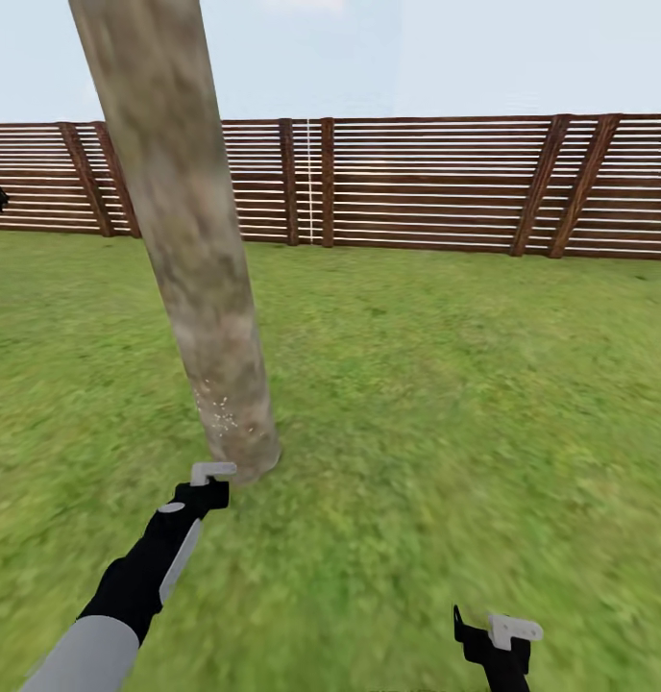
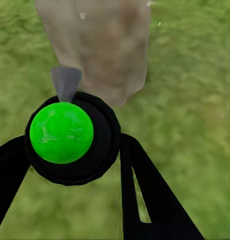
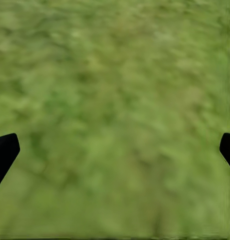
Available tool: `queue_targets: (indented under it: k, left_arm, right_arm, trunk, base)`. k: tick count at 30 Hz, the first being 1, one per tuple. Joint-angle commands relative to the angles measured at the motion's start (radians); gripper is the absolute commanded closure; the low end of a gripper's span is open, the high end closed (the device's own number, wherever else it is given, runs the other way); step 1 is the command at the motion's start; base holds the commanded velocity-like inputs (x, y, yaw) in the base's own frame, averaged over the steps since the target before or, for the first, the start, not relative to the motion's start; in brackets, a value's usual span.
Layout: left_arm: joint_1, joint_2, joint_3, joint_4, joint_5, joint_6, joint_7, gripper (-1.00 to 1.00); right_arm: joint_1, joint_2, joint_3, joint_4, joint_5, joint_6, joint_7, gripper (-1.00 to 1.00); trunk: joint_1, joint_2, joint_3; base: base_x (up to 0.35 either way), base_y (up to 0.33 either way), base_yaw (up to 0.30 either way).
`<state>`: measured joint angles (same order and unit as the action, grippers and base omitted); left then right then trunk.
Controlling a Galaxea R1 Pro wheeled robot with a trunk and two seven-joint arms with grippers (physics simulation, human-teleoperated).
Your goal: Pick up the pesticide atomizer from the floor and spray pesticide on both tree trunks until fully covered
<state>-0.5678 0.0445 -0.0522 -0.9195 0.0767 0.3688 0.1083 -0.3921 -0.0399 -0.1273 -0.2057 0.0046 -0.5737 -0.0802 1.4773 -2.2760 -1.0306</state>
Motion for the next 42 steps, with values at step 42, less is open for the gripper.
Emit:
queue_targets:
  k: [42]
  left_arm:
    - [-0.013, -0.006, 0.086, -0.372, 0.023, 0.284, -0.002, 1.00]
  right_arm:
    - [-0.001, 0.000, 0.000, 0.002, 0.002, 0.001, 0.000, -1.00]
  trunk:
    - [0.000, 0.000, 0.000]
  base:
    - [-0.016, 0.004, -0.015]
